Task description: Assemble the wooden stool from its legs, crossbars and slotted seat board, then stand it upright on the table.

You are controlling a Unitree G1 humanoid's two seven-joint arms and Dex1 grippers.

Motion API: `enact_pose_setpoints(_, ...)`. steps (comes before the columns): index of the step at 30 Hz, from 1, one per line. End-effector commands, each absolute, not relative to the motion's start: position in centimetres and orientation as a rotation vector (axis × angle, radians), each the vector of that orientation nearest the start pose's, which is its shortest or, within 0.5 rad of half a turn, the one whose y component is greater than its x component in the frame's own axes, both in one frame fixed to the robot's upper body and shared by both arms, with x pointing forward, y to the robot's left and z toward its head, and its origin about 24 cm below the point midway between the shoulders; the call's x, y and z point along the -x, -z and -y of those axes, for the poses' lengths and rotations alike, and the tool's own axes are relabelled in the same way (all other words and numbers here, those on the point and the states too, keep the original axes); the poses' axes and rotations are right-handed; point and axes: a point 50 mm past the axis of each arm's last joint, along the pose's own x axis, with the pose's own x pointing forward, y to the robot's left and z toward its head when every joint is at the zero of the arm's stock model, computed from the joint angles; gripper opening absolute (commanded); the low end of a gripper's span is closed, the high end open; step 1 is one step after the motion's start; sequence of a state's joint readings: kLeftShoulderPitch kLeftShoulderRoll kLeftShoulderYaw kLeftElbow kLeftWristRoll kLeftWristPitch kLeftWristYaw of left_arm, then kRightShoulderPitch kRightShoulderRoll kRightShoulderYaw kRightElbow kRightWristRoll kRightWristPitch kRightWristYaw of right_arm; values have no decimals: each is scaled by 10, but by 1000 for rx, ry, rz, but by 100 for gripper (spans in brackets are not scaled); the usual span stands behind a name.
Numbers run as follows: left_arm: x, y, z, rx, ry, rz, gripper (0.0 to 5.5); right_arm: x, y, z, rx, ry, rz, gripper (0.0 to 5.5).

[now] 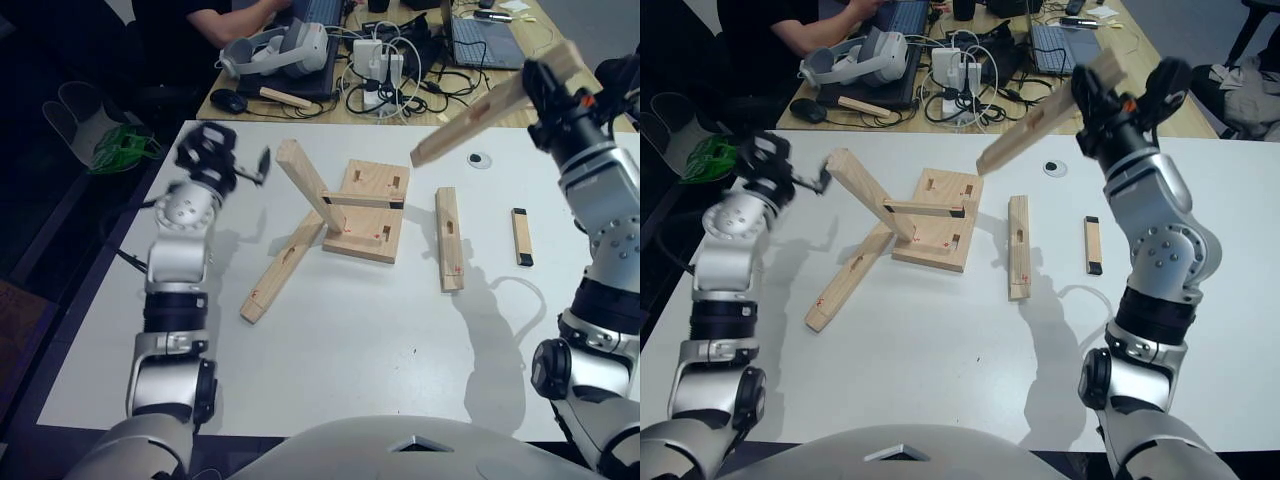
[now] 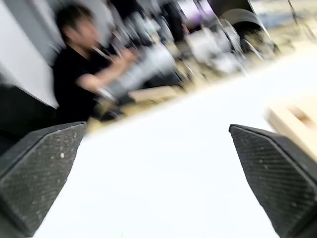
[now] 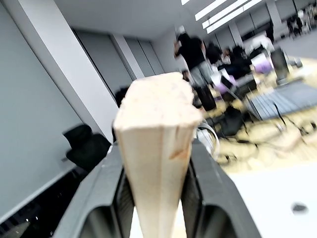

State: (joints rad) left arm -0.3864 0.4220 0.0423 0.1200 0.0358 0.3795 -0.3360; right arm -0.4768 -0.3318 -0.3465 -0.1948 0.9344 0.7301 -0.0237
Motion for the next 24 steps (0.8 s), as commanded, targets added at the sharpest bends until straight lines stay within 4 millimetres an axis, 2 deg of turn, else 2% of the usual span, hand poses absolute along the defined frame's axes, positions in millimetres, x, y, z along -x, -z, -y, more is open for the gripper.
enact_pose_setpoints(1,-308,-101,-205,-377,273,-213,540,-288,-173,205,-567,-254,-56,102)
enact_pose_setpoints(9,-298,-97,-190,-311,332,-255,540,-273,-165,200,-672,-290,-155,102)
enact_pose_setpoints(16,-297,-97,-183,-275,328,-249,540,-269,-150,180,-720,-222,-183,102)
enact_pose_setpoints(19,-298,-100,-183,-263,313,-232,540,-266,-144,169,-702,-193,-193,102)
enact_pose_setpoints(24,-300,-103,-183,-242,311,-223,540,-265,-137,171,-620,-118,-206,102)
